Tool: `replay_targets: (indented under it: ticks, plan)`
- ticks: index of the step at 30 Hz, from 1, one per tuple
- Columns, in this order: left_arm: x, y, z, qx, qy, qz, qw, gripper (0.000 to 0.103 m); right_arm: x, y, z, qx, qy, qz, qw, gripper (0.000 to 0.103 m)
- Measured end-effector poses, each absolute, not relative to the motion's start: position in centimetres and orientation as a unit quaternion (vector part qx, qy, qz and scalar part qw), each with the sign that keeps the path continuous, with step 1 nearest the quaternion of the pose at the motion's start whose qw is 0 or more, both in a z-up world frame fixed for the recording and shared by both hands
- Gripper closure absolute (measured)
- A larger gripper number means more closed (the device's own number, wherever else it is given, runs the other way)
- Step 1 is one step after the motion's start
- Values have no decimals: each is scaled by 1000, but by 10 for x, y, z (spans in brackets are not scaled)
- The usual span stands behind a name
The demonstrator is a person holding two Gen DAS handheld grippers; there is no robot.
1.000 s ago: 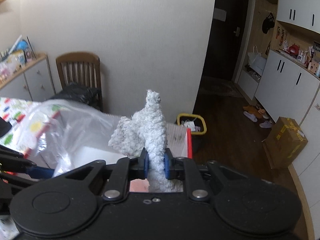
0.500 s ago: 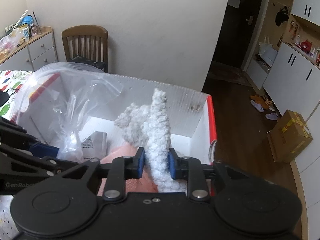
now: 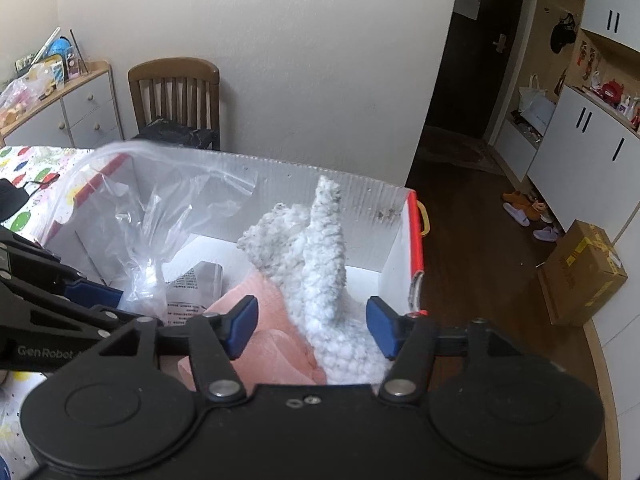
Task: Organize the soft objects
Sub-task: 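Open both grippers to drop the cloth and zip bag into the box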
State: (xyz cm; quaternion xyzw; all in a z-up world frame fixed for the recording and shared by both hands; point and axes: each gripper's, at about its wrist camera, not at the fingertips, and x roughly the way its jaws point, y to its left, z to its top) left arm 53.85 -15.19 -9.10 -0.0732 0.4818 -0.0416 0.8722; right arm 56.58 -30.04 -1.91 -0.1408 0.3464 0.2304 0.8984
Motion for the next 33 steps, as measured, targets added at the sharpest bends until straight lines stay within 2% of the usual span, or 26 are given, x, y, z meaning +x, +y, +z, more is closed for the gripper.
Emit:
replay_targets:
  ticks: [1,2,3,5,10,17,33]
  plan:
    - [537,-151,-89,-74,479,-42,874,72,566,-302,-18,-138,346,230,899,42]
    - [535,-151,-87,-74,476,-42,875,66,566,-304,-16,-136,345,230,900,41]
    - [534,-150,-85,-75,474,-41,876,49,565,-305,-14,-134,344,229,901,40]
    - [528,-152,-78,-73,461,-34,884,31,562,-308,-11,-129,342,230,902,40]
    - [517,-153,-62,-72,440,-31,895,31,554,-312,-4,-126,340,231,903,38]
    - [493,-155,-40,-64,414,-24,908,31,535,-318,14,-114,329,251,903,29]
    - [413,-143,14,-52,355,-21,933,31,480,-320,53,-96,306,279,905,16]
